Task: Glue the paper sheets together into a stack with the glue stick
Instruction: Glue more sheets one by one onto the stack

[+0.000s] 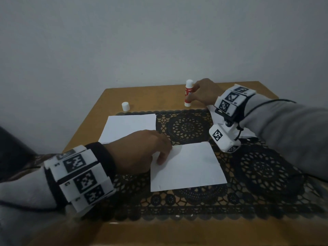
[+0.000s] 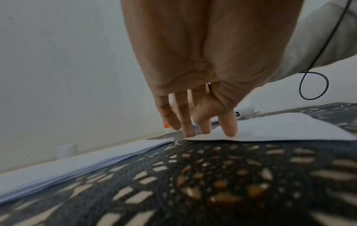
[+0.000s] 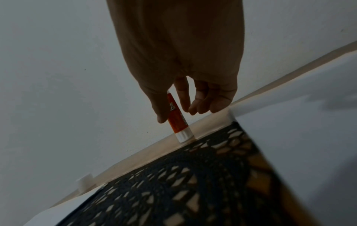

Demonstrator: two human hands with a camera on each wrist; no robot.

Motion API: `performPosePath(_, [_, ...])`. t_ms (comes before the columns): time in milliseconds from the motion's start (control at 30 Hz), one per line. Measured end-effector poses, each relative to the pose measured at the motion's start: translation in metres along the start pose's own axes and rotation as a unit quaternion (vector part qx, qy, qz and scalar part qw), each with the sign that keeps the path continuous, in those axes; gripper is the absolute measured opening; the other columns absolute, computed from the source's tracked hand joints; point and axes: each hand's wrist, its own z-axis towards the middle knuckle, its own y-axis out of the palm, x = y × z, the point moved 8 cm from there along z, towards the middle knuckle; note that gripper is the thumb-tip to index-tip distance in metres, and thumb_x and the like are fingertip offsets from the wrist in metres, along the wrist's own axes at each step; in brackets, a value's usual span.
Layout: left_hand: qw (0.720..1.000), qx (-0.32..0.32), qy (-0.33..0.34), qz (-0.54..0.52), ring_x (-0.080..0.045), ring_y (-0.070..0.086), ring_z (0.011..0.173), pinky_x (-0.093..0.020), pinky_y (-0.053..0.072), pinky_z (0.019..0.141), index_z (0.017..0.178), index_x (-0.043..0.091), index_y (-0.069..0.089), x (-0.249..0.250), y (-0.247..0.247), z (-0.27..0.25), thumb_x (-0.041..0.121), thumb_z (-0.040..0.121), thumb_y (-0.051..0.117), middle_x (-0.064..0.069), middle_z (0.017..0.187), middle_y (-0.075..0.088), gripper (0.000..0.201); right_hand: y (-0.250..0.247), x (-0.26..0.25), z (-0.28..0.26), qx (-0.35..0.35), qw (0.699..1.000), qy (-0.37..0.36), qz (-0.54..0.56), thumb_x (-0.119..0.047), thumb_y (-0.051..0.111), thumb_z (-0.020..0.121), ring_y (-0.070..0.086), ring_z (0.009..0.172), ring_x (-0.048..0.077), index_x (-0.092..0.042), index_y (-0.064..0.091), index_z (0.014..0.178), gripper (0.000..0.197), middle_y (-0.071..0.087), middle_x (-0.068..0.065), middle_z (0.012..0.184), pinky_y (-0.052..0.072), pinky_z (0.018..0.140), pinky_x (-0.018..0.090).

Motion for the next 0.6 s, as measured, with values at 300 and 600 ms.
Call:
performPosePath(300, [0.999, -0.012, -0.029, 0.016, -0.015, 0.050, 0.106, -0.035, 0.046, 0.092, 0.102, 0.022, 0.058, 0.014, 0.007, -0.007, 0.010, 0.086, 0.050, 0.004, 0.114, 0.057, 0.022, 0.000, -0.004, -0.001, 0.027, 0.999, -0.017, -0.007, -0.028, 0.075, 0.080, 0.053, 0.070, 0.011, -0.016, 0.066, 0.091, 0.019, 0.061, -0.002, 0.081, 0.035, 0.058, 0.023])
performPosePath(600, [0.996, -0.036, -0.069, 0.048, -0.015, 0.045, 0.115, -0.035, 0.040, 0.102, 0.125, 0.019, 0.053, 0.029, 0.013, -0.023, 0.033, 0.096, 0.046, 0.002, 0.127, 0.049, 0.033, -0.020, -0.032, -0.055, -0.010, 0.994, -0.108, 0.012, -0.026, 0.069, 0.086, 0.066, 0.079, 0.023, -0.007, 0.063, 0.102, 0.026, 0.066, 0.010, 0.095, 0.056, 0.073, 0.038])
